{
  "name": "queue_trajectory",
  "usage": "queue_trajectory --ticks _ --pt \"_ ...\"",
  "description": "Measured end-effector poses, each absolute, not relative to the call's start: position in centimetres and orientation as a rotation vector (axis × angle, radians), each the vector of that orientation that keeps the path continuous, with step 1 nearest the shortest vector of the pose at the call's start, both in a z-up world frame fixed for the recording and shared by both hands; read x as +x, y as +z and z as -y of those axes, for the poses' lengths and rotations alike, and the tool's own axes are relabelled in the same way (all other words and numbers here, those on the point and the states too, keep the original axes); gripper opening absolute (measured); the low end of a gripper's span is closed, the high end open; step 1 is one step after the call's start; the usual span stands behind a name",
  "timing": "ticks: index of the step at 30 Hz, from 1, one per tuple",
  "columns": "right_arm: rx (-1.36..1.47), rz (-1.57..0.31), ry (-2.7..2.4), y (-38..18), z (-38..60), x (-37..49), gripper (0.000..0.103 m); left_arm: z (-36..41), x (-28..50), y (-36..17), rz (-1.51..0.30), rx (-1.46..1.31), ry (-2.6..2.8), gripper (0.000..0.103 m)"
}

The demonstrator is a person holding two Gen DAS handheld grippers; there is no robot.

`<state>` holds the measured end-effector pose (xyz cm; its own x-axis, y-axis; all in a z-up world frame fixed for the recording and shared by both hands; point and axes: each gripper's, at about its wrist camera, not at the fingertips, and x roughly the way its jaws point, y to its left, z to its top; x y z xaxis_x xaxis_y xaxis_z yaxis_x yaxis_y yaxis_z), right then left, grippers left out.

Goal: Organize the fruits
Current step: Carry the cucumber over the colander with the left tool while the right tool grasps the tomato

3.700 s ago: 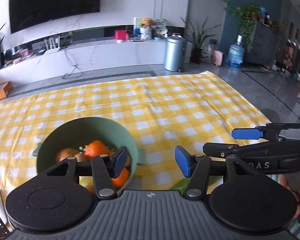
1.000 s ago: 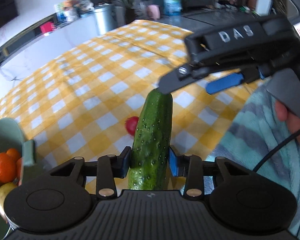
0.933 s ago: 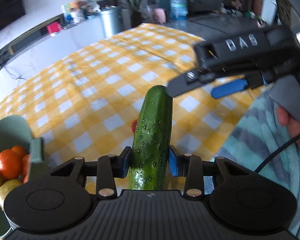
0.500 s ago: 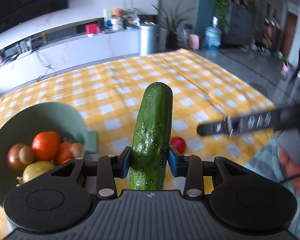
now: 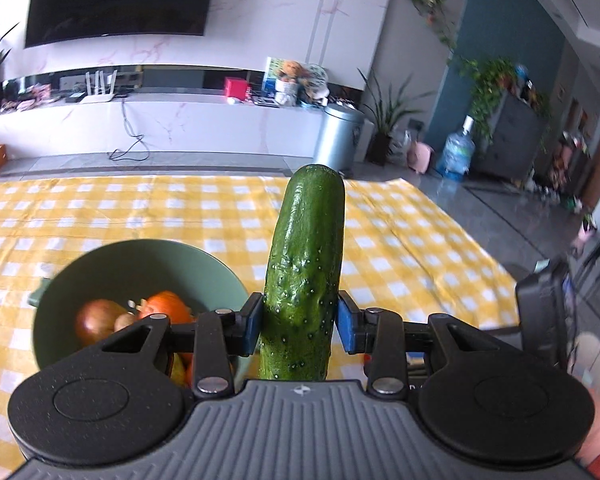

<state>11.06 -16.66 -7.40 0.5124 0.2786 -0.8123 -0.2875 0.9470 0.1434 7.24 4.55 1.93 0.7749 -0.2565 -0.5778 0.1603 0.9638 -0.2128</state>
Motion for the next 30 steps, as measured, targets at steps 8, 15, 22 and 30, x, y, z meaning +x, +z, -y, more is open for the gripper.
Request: queue_trajectory --ticks 8,15,22,30 --pt "0.003 -1.021 0.326 -8.5 15.7 12.7 0.05 -7.0 8.7 3.3 -0.651 -0.14 -0.157 0.043" --pt "-0.012 -1.047 0.306 -9.0 15.3 13.1 0.038 -8.8 10.6 2.7 -0.744 -0.075 -0.046 0.043" --pt "-0.011 -1.044 0.308 -9.1 15.4 13.1 0.025 -9.0 12.0 1.2 -0.857 0.112 -0.043 0.043" --pt "0.008 -1.043 0.323 -9.0 15.5 13.0 0.024 -9.7 13.1 -1.0 -0.985 0.241 -0.038 0.043"
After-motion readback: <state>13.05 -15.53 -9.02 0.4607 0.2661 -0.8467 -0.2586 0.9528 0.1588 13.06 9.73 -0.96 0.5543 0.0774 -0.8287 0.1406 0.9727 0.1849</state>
